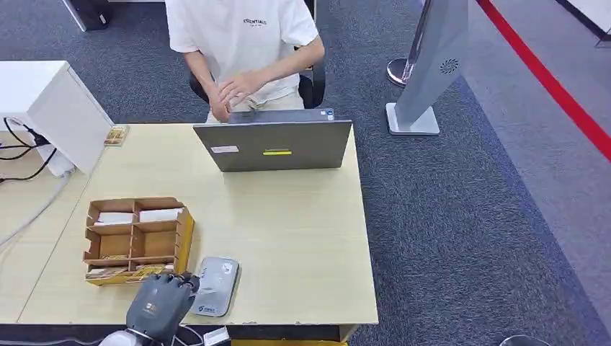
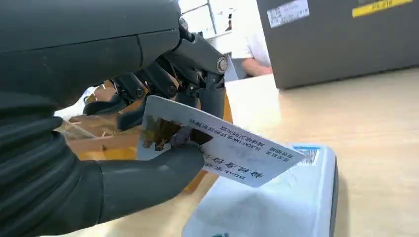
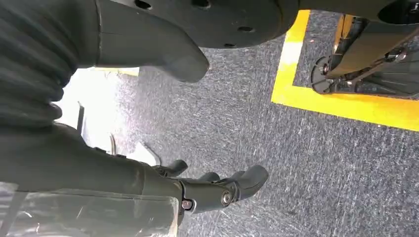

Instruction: Pass the card to the sensor for recognition and then transmit it.

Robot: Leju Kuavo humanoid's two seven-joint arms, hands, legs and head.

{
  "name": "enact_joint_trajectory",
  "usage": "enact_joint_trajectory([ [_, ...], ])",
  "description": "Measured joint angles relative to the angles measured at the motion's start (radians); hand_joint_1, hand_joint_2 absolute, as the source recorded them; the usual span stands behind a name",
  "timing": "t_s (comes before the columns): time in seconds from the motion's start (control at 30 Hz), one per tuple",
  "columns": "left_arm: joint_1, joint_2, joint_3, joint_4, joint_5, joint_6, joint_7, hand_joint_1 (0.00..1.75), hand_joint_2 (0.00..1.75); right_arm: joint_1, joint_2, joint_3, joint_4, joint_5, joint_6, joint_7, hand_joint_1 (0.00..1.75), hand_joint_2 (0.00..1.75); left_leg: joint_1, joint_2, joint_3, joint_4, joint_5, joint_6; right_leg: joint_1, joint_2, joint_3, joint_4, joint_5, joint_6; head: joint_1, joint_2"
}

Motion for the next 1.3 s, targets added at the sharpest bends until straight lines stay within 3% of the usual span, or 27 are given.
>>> enact_joint_trajectory([
  [0.57,0.01,0.02,0.0,0.0,0.015,-0.017,0.013,1.75,1.75,0.0,0.0,-0.001,0.0,0.014,0.005,0.01,0.0,1.75,0.0,0.0,0.0,0.0,0.0,0.0,0.0,0.0,0.0,0.0,0.0,0.0,0.0,0.0],
  [0.63,0.012,0.018,0.001,0.0,0.0,0.03,0.022,1.75,1.75,0.0,0.0,-0.001,0.0,0.022,0.005,0.016,0.0,1.75,0.0,0.0,0.0,0.0,0.0,0.0,0.0,0.0,0.0,0.0,0.0,0.0,0.0,0.0],
  [0.73,0.016,-0.008,0.032,-0.006,-0.064,0.169,0.039,1.75,1.75,0.0,0.0,-0.003,0.0,0.038,0.004,0.018,0.0,1.75,0.0,0.0,0.0,0.0,0.0,0.0,0.0,-0.001,0.0,0.0,0.0,0.0,0.0,0.0],
  [0.87,0.013,-0.029,0.074,-0.014,-0.092,0.218,0.042,1.75,1.75,0.001,0.0,-0.006,0.0,0.048,0.004,0.019,0.0,1.75,0.0,0.0,0.0,0.0,0.0,0.0,0.0,0.0,0.0,0.0,0.0,0.0,0.0,0.0],
  [0.97,0.008,-0.042,0.12,-0.014,-0.145,0.355,0.031,1.75,1.75,0.0,0.0,-0.006,0.0,0.078,0.011,0.026,0.0,1.75,0.0,0.0,0.0,0.0,0.0,0.0,0.0,0.0,0.0,0.0,0.0,0.0,0.0,0.0],
  [1.1,-0.041,-0.045,0.207,-0.014,-0.159,0.497,-0.036,1.75,1.75,-0.001,0.0,-0.003,0.0,0.107,0.024,0.034,0.0,1.75,0.0,0.0,0.0,0.0,0.001,0.0,0.0,-0.001,0.0,0.0,0.0,0.0,0.0,0.0],
  [1.2,-0.086,-0.086,0.287,-0.024,-0.166,0.517,-0.195,1.75,1.75,-0.003,0.0,0.003,0.0,0.122,0.035,0.037,0.0,1.75,0.0,0.0,0.0,0.0,0.001,0.0,0.0,-0.001,0.0,0.0,0.0,0.0,0.0,0.0],
  [1.3,-0.142,-0.142,0.356,-0.028,-0.206,0.519,-0.281,1.75,1.75,-0.008,0.001,0.006,0.0,0.139,0.044,0.04,0.0,1.75,0.0,-0.001,0.0,0.0,0.001,0.0,0.0,-0.002,0.001,0.0,0.001,0.0,0.0,0.0],
])
